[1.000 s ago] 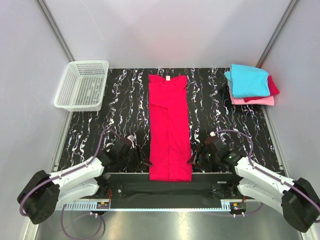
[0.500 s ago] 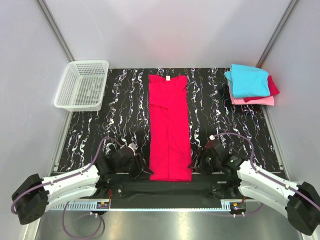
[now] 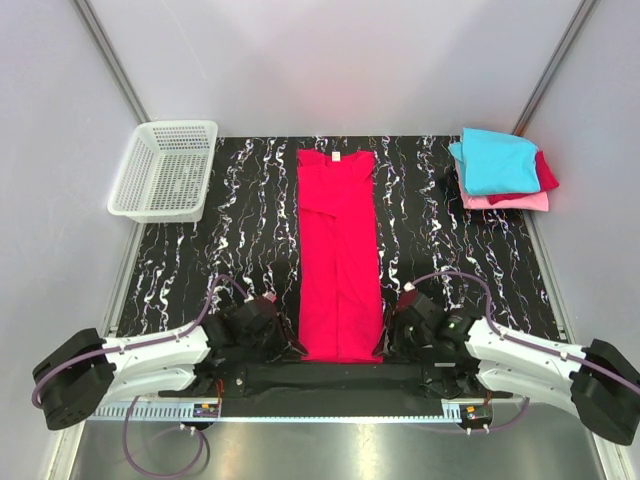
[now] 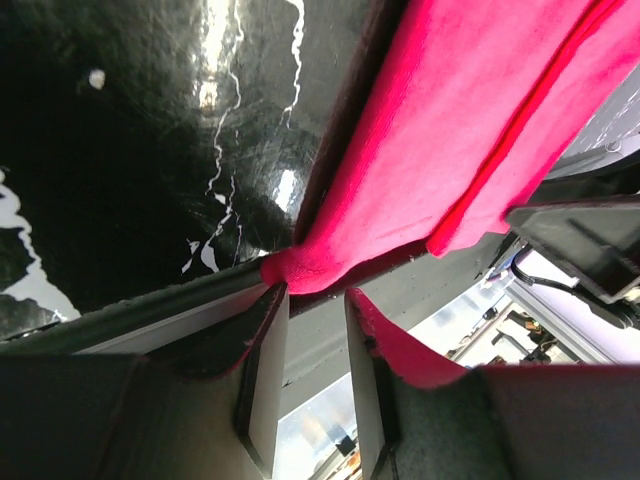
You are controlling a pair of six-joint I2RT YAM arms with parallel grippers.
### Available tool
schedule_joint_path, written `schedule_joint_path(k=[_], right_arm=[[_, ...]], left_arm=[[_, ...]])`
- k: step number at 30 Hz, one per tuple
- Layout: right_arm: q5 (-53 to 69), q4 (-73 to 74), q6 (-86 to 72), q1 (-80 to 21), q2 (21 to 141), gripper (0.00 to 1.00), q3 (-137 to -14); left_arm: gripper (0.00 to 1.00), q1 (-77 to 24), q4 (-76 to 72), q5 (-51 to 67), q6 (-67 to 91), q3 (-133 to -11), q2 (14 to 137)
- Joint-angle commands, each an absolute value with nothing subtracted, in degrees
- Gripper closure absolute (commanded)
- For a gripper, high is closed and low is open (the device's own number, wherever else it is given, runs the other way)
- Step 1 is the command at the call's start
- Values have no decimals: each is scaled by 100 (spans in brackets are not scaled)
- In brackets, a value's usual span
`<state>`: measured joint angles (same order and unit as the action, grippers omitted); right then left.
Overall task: Fold and stack the t-shirts
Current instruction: Fold the tshirt
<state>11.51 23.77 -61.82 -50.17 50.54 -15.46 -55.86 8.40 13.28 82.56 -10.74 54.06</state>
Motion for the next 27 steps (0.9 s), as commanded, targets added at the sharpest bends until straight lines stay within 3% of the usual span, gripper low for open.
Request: schedule_joint_path(k=[1, 9, 14, 21, 27], right_arm=[[967, 2039, -6398, -5326, 5299, 46, -1766], [756, 1942, -6460, -5467, 5440, 44, -1776], [730, 1881, -6486, -5484, 5449, 43, -1723], [633, 1846, -6521, -5484, 5441, 43, -1687], [563, 1811, -6521, -5484, 5458, 44, -1687]], left_arm=[[65, -5616, 597, 1195, 8253, -1248, 5449], [45, -5616, 1335, 844, 7911, -1520, 5221], [44, -5616, 1319, 774, 7858, -1608, 5352], [50, -5616, 1055, 808, 7629, -1837, 5897], [68, -5616, 984, 879, 7620, -1872, 6029]])
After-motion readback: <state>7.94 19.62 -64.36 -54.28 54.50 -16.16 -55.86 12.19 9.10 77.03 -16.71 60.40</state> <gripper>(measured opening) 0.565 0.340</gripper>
